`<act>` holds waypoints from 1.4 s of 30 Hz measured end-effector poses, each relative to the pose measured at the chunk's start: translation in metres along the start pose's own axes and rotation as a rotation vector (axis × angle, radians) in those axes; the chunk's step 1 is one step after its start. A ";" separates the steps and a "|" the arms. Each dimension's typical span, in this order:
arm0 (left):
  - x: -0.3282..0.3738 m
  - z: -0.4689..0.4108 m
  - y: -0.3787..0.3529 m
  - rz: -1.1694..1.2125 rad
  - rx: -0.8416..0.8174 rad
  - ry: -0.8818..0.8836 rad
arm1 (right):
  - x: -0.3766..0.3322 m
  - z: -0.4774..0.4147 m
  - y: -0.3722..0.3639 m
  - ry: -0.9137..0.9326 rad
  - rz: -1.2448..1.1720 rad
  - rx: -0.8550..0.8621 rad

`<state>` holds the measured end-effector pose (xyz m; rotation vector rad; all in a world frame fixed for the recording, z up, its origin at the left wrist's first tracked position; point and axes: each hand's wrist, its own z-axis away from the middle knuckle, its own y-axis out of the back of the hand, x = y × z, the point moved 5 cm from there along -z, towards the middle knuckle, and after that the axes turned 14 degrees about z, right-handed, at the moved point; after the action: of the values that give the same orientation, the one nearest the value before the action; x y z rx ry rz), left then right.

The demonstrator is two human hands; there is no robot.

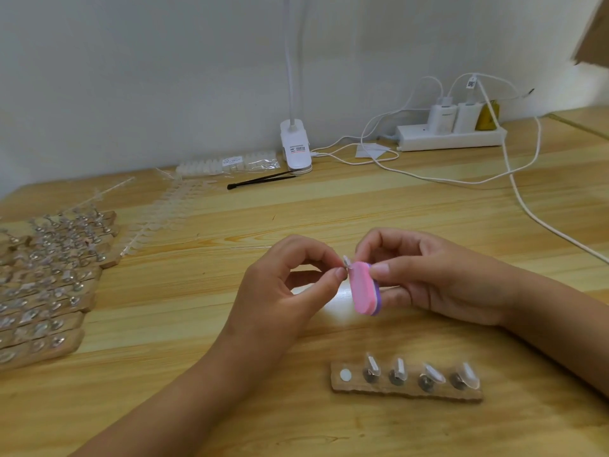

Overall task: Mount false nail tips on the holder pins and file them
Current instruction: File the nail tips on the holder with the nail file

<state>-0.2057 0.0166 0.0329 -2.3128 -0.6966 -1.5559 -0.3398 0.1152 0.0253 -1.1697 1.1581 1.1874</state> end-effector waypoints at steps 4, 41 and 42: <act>0.001 0.000 -0.001 -0.014 -0.013 -0.032 | -0.001 -0.001 0.004 0.031 -0.032 0.089; -0.005 0.009 -0.002 -0.271 -0.725 0.321 | 0.006 -0.003 0.027 -0.072 -0.058 0.111; -0.005 0.009 -0.002 -0.284 -0.726 0.328 | 0.006 -0.003 0.027 -0.072 -0.059 0.111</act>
<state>-0.2015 0.0209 0.0246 -2.3642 -0.4272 -2.5908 -0.3670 0.1129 0.0178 -1.0613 1.1136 1.0980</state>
